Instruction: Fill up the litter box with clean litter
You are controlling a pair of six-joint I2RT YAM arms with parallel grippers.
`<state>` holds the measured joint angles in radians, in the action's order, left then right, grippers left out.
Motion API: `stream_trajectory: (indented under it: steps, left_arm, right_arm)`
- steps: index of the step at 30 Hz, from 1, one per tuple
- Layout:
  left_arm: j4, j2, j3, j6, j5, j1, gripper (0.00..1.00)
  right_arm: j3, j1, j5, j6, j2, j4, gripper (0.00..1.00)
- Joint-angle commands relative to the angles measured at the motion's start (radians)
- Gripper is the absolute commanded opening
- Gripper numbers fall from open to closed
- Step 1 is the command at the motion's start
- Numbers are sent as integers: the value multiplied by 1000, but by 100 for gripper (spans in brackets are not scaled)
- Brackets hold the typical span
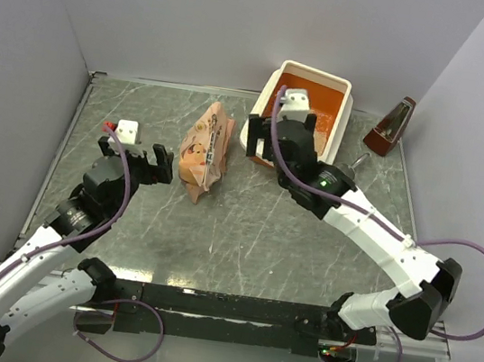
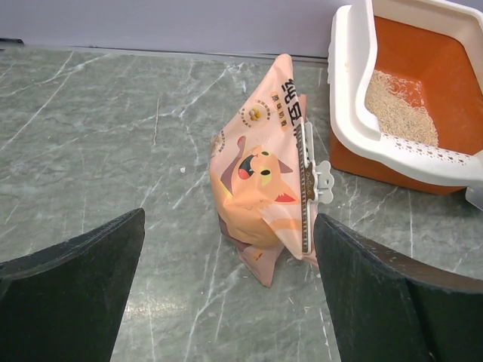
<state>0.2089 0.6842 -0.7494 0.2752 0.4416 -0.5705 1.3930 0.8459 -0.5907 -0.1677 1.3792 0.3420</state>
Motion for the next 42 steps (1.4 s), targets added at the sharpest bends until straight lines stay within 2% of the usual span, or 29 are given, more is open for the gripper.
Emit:
stream_trajectory:
  steps: [1, 3, 7, 9, 18, 24, 32, 42]
  left_arm:
    - [-37, -17, -15, 13, 22, 1, 97]
    - [-45, -26, -11, 53, 66, 1, 97]
    - [-22, -17, -36, 55, 77, 1, 97]
    - [-3, -5, -45, 56, 97, 1, 97]
    - [4, -8, -47, 53, 105, 1, 97]
    - [18, 8, -53, 56, 134, 3, 97]
    - [18, 8, -51, 53, 147, 3, 97]
    - [26, 21, -54, 48, 152, 3, 97]
  right_arm:
    - [61, 12, -61, -46, -19, 2, 100]
    - [84, 10, -51, -79, 0, 61, 99]
    - [234, 15, 8, -72, 86, 210, 99]
    - [250, 16, 26, -76, 124, 224, 100]
    - [133, 16, 221, -125, 130, 106, 99]
    - [208, 16, 250, -187, 260, 179, 100]
    - [231, 15, 316, -227, 392, 156, 100]
    - [253, 21, 356, -293, 431, 103, 100]
